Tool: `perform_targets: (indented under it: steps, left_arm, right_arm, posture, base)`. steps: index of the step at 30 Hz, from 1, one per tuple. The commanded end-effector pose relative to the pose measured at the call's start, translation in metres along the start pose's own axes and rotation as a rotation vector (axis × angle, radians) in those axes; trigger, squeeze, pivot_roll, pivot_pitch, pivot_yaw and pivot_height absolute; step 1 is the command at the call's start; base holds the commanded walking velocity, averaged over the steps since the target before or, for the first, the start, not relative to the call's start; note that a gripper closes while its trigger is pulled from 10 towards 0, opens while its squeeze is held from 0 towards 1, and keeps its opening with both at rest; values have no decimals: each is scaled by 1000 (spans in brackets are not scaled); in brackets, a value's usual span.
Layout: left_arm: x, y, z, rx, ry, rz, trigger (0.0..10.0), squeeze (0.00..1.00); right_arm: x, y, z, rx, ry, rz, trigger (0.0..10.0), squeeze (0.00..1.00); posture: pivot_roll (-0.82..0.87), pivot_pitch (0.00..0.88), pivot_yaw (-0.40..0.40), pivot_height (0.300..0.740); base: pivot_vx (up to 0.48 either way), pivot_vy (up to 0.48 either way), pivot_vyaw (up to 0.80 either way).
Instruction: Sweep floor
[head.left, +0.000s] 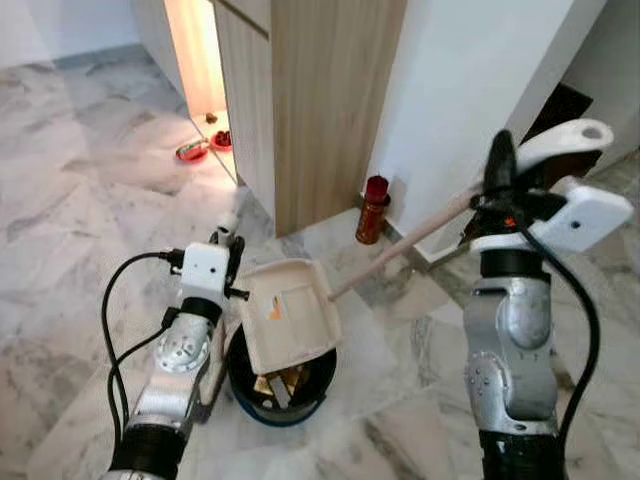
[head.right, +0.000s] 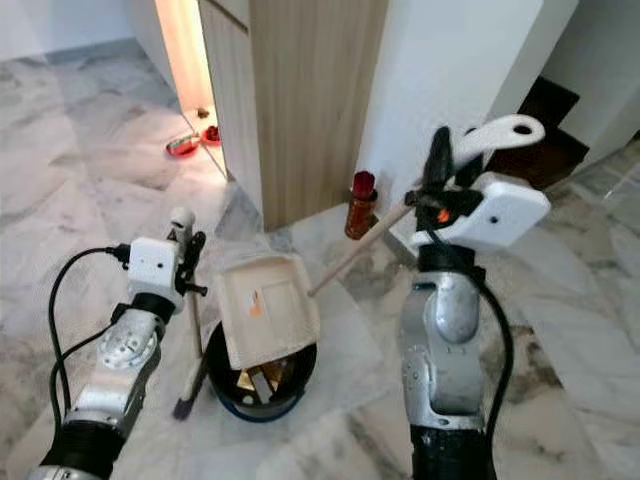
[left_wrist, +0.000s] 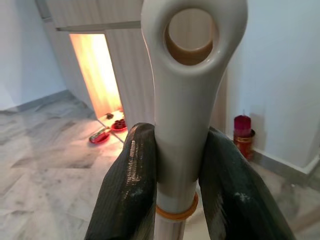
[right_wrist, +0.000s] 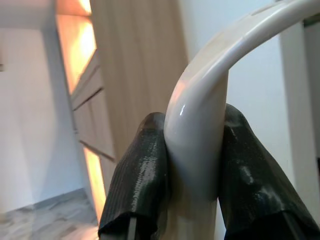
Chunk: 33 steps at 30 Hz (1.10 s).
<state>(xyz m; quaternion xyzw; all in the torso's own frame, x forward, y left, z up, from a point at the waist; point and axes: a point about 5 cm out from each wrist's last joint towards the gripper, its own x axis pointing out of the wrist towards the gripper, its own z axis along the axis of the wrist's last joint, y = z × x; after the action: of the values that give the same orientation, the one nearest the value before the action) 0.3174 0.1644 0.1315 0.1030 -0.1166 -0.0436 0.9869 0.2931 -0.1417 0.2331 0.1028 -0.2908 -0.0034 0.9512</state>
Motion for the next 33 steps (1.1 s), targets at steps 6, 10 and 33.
perform_targets:
  steps: [6,10,33]
  left_arm:
    - [1,-4,11,-8,-58,-12,10000,0]
    - [2,-5,11,-9,-61,-15,10000,0]
    - [4,-5,13,-12,-70,-22,10000,0]
  right_arm:
    - [7,25,18,14,-103,81,10000,0]
    - [7,41,22,-17,-140,151,10000,0]
    - [-14,93,36,-179,-286,426,10000,0]
  posture:
    - [199,92,-75,740]
    - [198,91,-74,740]
    - [199,83,-75,740]
  base:
    - [0,0,0]
    - [0,0,0]
    - [0,0,0]
